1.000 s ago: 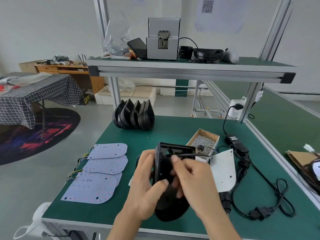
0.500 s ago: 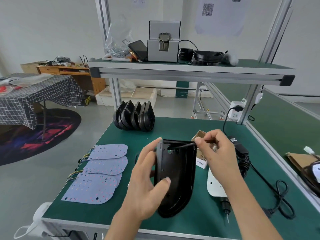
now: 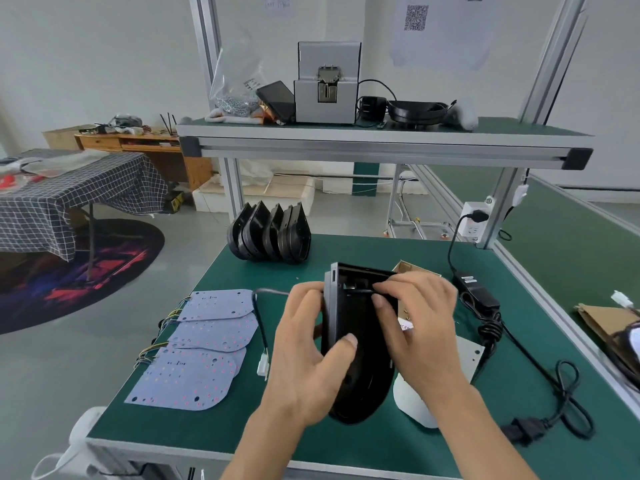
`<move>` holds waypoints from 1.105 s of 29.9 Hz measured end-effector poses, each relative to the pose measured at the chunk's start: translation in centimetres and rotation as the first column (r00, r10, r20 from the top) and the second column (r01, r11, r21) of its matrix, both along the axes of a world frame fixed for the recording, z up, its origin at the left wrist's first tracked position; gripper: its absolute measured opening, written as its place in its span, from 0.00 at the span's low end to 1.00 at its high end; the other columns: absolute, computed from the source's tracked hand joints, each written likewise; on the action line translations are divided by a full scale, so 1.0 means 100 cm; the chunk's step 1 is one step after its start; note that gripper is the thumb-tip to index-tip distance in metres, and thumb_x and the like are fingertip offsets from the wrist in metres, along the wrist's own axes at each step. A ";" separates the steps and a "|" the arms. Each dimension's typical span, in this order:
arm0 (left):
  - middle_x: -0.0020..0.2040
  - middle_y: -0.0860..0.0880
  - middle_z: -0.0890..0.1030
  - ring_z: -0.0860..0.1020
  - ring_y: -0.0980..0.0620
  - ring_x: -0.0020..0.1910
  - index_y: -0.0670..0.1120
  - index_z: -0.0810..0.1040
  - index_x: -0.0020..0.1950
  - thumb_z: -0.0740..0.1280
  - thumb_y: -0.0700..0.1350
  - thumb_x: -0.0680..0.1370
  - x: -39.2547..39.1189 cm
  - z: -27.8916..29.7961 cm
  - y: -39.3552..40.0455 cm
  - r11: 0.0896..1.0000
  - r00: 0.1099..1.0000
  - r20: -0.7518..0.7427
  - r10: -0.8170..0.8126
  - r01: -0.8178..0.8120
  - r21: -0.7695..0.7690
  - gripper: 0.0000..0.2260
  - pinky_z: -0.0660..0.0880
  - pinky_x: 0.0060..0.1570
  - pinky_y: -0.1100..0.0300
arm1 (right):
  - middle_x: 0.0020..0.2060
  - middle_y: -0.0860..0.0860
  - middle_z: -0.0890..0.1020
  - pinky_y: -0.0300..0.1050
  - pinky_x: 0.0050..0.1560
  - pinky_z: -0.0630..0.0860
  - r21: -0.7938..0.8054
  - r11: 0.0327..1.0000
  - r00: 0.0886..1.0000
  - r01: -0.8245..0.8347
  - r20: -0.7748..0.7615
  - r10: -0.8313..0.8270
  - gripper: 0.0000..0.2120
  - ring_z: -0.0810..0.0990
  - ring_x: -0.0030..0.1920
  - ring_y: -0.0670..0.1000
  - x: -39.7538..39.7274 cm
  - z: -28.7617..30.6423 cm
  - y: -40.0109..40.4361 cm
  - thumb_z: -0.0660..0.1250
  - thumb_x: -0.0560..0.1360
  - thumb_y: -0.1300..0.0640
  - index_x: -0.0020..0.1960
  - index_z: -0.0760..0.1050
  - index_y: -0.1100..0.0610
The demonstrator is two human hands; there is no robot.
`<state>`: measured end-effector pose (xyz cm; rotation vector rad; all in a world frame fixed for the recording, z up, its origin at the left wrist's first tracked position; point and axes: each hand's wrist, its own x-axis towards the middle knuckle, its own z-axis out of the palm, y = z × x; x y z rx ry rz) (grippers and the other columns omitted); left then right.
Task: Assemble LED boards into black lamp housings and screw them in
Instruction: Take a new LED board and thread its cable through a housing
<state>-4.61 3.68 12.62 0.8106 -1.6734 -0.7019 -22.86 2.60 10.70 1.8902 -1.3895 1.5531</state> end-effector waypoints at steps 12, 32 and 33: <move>0.60 0.52 0.77 0.78 0.46 0.58 0.55 0.79 0.55 0.66 0.47 0.70 0.008 -0.003 -0.001 0.998 0.997 -0.044 0.055 -0.055 0.012 0.14 0.78 0.51 0.56 | 0.38 0.40 0.80 0.35 0.47 0.71 0.356 0.866 0.833 -0.352 0.541 0.116 0.05 0.76 0.41 0.41 -0.033 0.006 -0.003 0.70 0.82 0.51 0.48 0.80 0.45; 0.59 0.53 0.75 0.77 0.47 0.60 0.49 0.79 0.52 0.66 0.44 0.72 -0.005 0.006 -0.003 0.998 0.998 0.039 0.049 -0.048 -0.031 0.09 0.78 0.53 0.53 | 0.55 0.49 0.83 0.59 0.79 0.64 0.109 0.990 0.995 -0.091 -0.022 0.094 0.08 0.81 0.57 0.51 -0.008 0.018 0.010 0.69 0.80 0.62 0.57 0.84 0.60; 0.59 0.53 0.75 0.77 0.47 0.60 0.49 0.79 0.52 0.66 0.45 0.72 -0.005 0.004 -0.003 0.998 0.998 0.026 0.052 -0.051 -0.024 0.09 0.78 0.53 0.52 | 0.56 0.49 0.83 0.59 0.79 0.64 0.109 0.992 0.997 -0.062 -0.041 0.067 0.08 0.82 0.58 0.51 -0.009 0.020 0.015 0.69 0.80 0.61 0.57 0.84 0.60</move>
